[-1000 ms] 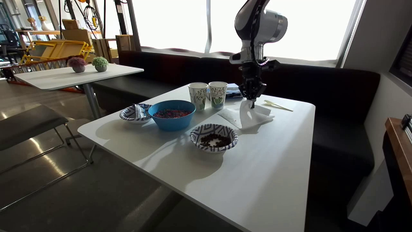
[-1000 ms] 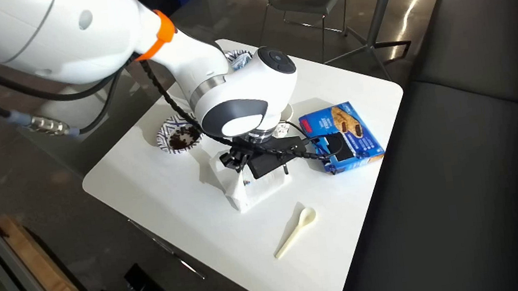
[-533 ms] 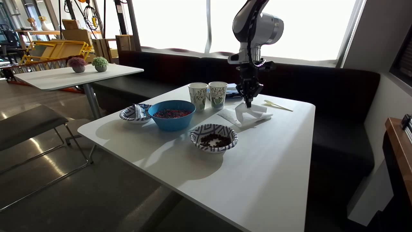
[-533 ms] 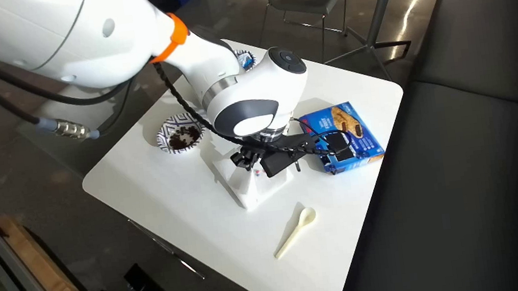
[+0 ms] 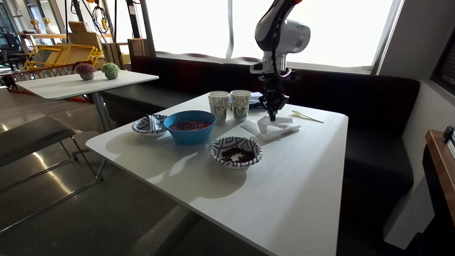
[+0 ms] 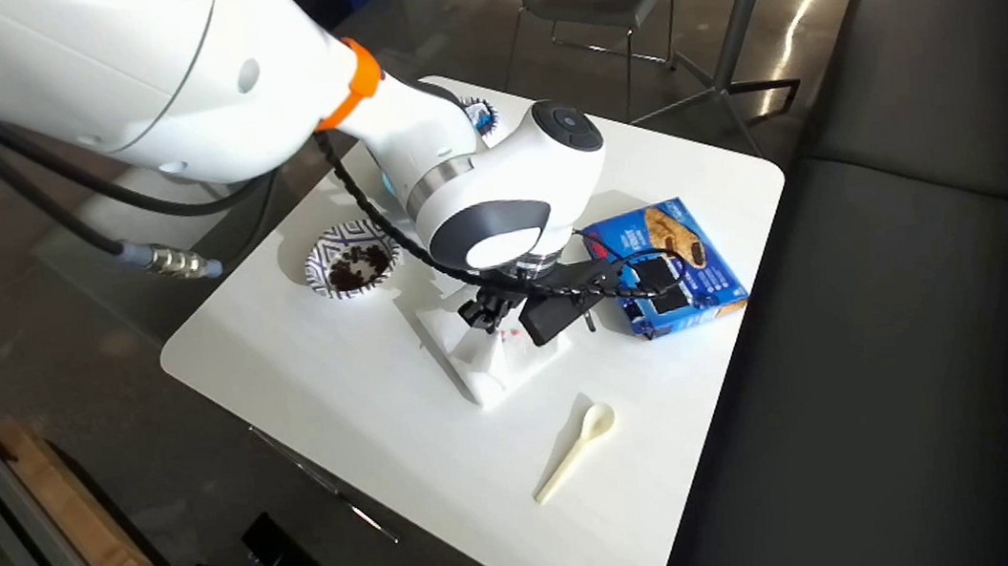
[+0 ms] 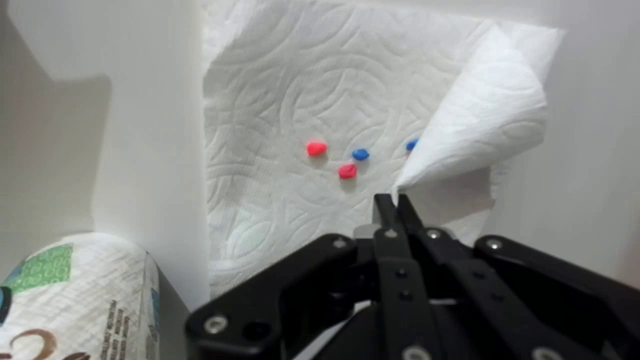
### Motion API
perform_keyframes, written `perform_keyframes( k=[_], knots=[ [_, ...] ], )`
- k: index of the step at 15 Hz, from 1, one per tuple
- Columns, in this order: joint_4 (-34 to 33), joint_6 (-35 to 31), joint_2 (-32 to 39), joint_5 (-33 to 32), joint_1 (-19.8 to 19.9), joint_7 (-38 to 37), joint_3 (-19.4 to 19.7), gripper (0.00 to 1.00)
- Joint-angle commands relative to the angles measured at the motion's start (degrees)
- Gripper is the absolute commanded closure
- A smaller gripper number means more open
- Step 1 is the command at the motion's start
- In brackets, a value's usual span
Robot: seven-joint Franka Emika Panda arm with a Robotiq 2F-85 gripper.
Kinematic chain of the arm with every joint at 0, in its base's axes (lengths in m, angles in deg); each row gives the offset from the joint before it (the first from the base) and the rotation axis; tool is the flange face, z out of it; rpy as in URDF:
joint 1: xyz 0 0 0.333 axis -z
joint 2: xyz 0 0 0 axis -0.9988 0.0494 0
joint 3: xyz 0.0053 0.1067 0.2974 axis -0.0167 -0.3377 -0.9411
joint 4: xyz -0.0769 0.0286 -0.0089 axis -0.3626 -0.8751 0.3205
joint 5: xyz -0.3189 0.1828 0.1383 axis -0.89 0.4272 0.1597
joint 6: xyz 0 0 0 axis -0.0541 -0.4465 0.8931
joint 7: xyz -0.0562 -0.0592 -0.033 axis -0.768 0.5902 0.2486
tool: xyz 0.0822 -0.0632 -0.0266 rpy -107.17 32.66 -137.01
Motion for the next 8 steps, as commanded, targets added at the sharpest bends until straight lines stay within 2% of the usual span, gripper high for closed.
perform_keyframes(
  k=[1, 8],
  knots=[
    [-1.6, -1.5, 1.4, -0.9, -0.7, 1.7, 0.5, 1.00],
    [-1.9, -6.5, 2.0, -1.9, -1.1, 2.3, 1.0, 1.00]
  ],
)
